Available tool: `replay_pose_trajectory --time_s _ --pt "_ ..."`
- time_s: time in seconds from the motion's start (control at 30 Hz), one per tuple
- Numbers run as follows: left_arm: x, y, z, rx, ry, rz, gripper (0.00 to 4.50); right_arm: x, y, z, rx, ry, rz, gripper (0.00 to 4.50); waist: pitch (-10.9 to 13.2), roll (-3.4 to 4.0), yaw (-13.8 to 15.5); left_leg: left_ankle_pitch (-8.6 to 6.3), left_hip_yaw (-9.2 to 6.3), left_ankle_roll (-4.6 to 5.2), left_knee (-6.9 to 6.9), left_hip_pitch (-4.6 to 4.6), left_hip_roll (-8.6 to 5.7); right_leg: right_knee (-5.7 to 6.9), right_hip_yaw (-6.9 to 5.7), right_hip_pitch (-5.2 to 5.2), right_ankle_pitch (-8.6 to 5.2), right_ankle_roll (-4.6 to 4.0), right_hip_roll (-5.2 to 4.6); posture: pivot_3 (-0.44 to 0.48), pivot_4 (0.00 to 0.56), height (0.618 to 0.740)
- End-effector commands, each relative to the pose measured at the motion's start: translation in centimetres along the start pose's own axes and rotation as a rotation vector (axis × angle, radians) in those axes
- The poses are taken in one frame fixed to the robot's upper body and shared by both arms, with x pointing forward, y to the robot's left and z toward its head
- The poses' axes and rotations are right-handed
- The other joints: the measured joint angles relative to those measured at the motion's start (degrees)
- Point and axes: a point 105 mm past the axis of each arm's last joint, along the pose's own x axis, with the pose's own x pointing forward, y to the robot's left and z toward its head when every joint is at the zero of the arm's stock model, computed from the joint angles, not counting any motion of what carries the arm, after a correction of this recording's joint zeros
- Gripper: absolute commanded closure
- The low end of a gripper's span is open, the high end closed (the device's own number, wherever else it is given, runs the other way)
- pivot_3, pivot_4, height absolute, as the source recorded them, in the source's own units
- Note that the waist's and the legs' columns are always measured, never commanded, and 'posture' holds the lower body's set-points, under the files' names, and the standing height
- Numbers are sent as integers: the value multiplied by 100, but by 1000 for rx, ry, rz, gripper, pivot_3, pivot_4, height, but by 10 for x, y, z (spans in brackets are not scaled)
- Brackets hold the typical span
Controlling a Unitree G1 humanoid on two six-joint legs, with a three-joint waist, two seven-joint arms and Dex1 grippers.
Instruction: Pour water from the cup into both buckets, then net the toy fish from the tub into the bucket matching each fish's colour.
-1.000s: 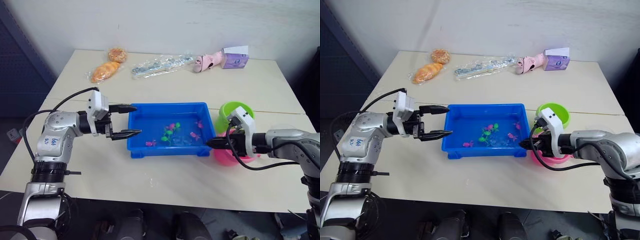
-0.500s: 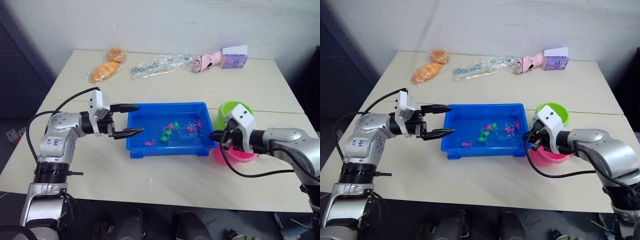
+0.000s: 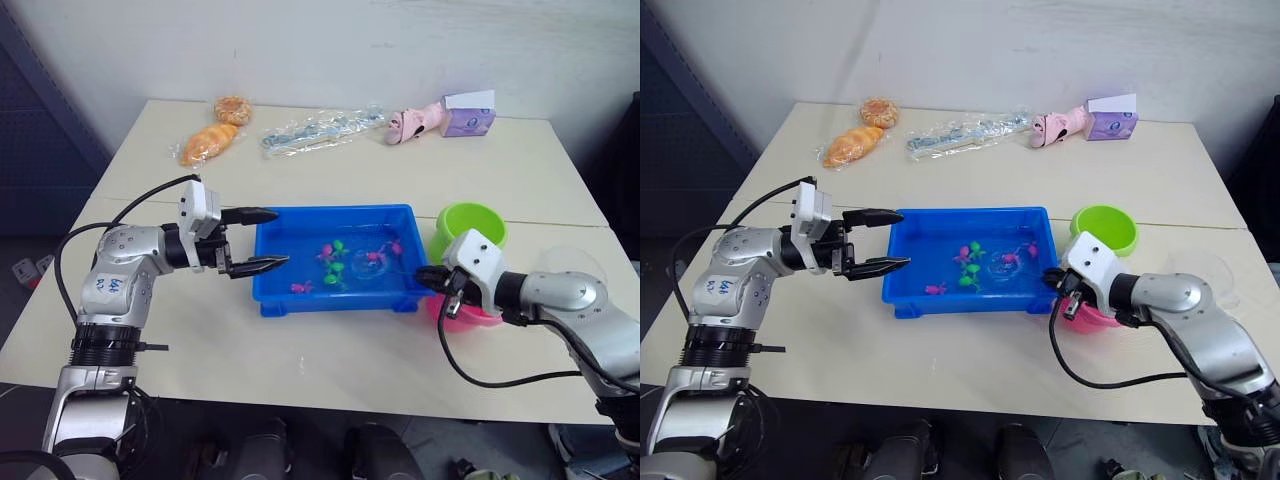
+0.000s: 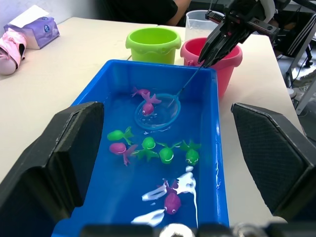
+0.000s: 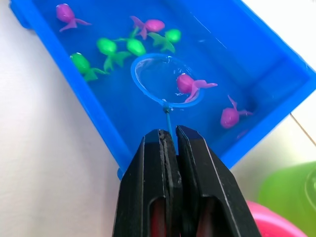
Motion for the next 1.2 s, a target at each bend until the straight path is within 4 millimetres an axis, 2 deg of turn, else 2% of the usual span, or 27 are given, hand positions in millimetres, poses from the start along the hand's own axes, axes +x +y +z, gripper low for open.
replay_pose_trajectory --time_s 0.03,0.3,0.43,0.57,0.67,0.8,0.97,1.2 --pt "-1 2 10 43 -28 11 58 -11 -8 17 -112 -85 -52 4500 0 0 -1 0 0 0 1 0 0 0 0 0 0 0 0 0 150 740" --pt "2 0 9 37 -37 -12 58 -47 -1 31 -174 -196 -145 4500 0 0 20 0 -1 0 1 2 0 -4 -5 9 0 1 0 0 150 740" --pt "10 -2 9 23 -53 -47 58 -74 4 30 -196 -203 -228 4500 0 0 30 0 -2 0 -1 5 0 -6 -5 13 1 2 1 0 150 740" --pt "20 -6 8 3 -67 -94 58 -106 7 17 -187 -152 -327 4500 0 0 69 0 -2 0 0 8 -4 -6 -5 17 1 3 2 0 150 740" --pt "25 -8 8 -3 -72 -119 58 -121 13 5 -205 -95 -345 4500 -1 0 75 0 0 0 0 11 -6 -7 -2 21 2 6 2 0 150 740" --pt "35 -9 10 -9 -92 -155 58 -145 9 -10 -267 -25 -444 4500 -2 3 38 4 1 -4 -2 18 -5 -28 1 22 2 7 5 0 150 740" --pt "43 -12 12 -11 -111 -184 58 -154 15 -31 -391 61 -451 4500 -2 3 12 6 2 -8 -3 22 -4 -27 4 24 1 7 7 0 150 740" --pt "48 -18 16 -9 -125 -203 58 -160 14 -52 -661 209 -460 4500 -2 4 18 9 3 -12 -2 24 -5 -25 6 23 1 7 7 0 150 740"
